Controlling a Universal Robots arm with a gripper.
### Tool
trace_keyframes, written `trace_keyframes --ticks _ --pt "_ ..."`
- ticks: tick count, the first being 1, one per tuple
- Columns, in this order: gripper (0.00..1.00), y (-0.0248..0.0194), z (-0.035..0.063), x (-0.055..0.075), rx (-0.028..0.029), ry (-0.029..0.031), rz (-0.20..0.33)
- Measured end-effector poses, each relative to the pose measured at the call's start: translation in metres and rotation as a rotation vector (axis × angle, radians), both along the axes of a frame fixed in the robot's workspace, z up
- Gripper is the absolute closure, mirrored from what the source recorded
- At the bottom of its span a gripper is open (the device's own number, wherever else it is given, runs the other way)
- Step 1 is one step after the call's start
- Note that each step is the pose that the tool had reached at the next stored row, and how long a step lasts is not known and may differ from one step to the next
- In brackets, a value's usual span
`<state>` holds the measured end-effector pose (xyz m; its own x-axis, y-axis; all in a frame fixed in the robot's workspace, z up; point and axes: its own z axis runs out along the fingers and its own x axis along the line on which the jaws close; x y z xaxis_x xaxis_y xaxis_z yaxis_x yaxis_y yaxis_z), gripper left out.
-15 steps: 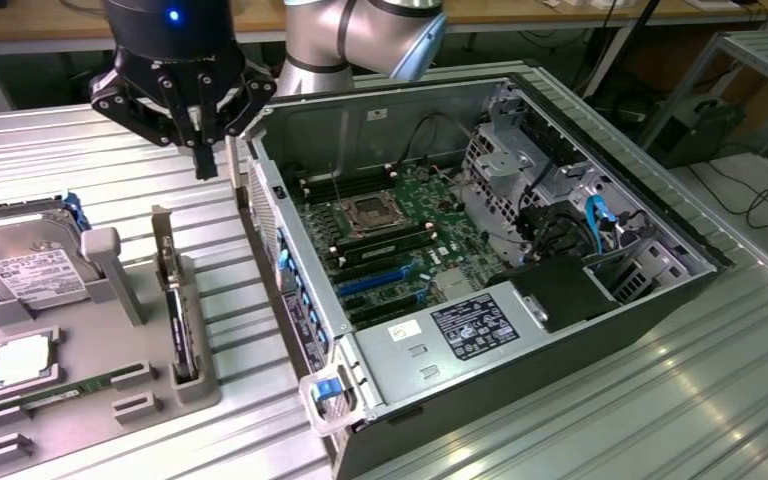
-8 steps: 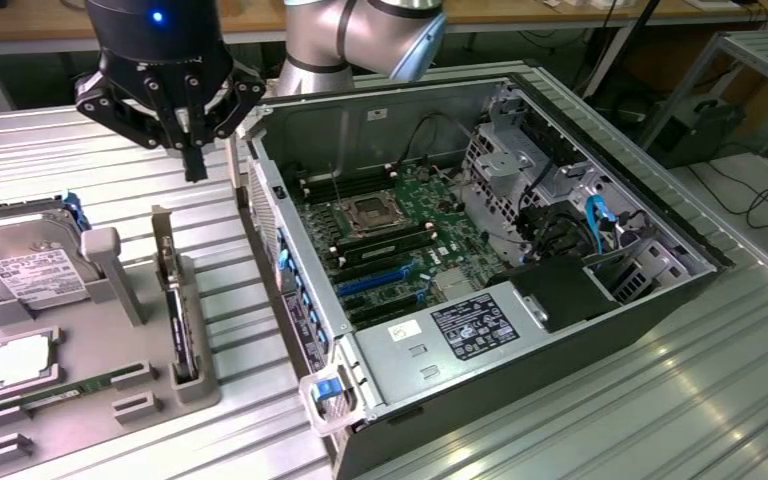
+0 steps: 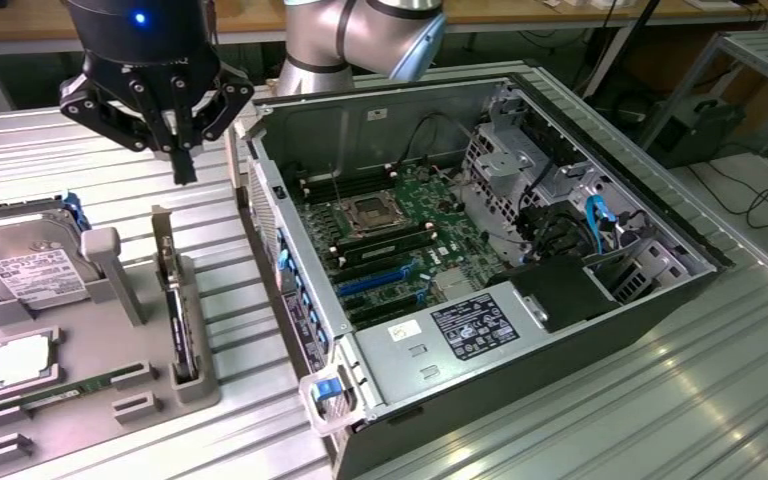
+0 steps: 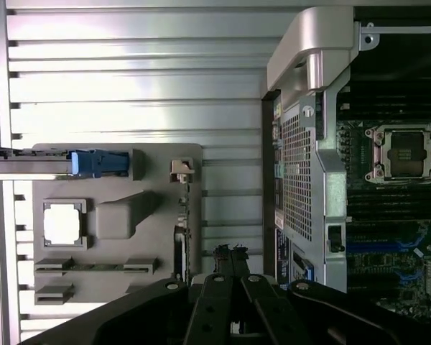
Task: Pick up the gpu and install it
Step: 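Reach for the gpu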
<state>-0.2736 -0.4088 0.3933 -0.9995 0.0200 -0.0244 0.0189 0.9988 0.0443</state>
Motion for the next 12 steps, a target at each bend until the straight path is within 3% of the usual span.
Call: trace_keyframes --ticks 12 --pt "0.89 -0.0039 -0.0001 -0.016 0.0 0.0 0.008"
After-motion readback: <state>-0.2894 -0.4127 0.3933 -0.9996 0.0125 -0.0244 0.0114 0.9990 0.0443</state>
